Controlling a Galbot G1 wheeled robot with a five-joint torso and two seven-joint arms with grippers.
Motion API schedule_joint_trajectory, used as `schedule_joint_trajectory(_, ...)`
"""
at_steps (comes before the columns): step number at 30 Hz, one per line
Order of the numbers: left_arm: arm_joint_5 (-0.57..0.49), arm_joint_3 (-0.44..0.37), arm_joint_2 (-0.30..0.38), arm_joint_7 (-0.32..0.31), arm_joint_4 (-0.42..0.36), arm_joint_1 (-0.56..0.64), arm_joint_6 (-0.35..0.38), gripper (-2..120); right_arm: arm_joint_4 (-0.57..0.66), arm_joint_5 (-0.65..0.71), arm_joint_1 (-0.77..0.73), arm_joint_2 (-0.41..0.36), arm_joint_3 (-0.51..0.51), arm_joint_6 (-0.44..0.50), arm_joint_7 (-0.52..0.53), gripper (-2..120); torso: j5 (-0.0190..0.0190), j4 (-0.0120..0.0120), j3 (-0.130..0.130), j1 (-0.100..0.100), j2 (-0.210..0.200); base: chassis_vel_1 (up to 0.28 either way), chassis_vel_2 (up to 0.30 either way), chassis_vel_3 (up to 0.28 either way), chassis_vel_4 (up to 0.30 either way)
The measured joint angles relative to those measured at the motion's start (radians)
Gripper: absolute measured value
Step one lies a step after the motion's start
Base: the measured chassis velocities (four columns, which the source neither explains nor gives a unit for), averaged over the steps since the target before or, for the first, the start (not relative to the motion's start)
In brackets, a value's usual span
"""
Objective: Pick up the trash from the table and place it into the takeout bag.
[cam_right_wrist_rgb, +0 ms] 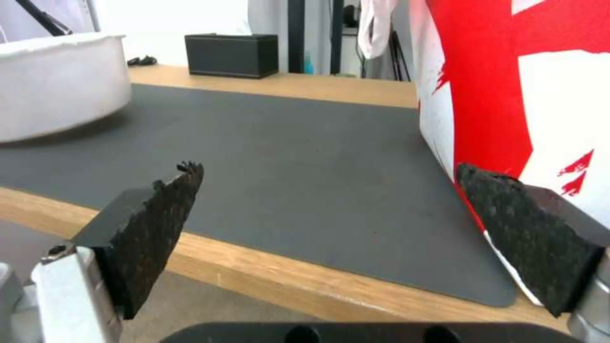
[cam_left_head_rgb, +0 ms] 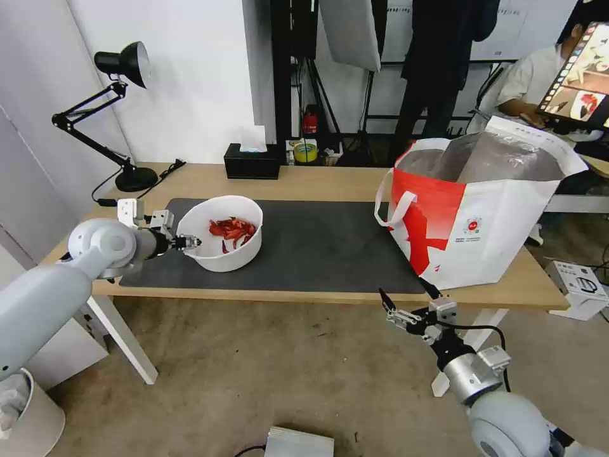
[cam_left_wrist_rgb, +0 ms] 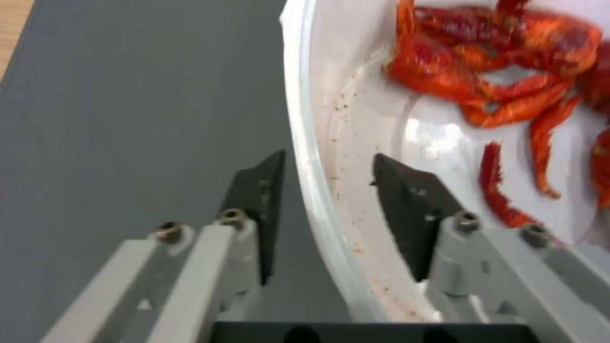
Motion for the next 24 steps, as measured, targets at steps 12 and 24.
schedule_joint_trajectory(12,-0.024,0.001,0.006,0.000,-0.029,-0.007,0.000,0,0.000,0.000,0.000,0.000,0.000,0.000,0.000,100,0.0002,0.0001,0.000,0.000,0.000,0.000,0.000,0.000,0.000)
schedule_joint_trajectory(24,-0.098,-0.003,-0.033,-0.046,-0.080,-0.096,0.000,0,0.000,0.000,0.000,0.000,0.000,0.000,0.000,100,0.0001,0.0002,0.000,0.000,0.000,0.000,0.000,0.000,0.000)
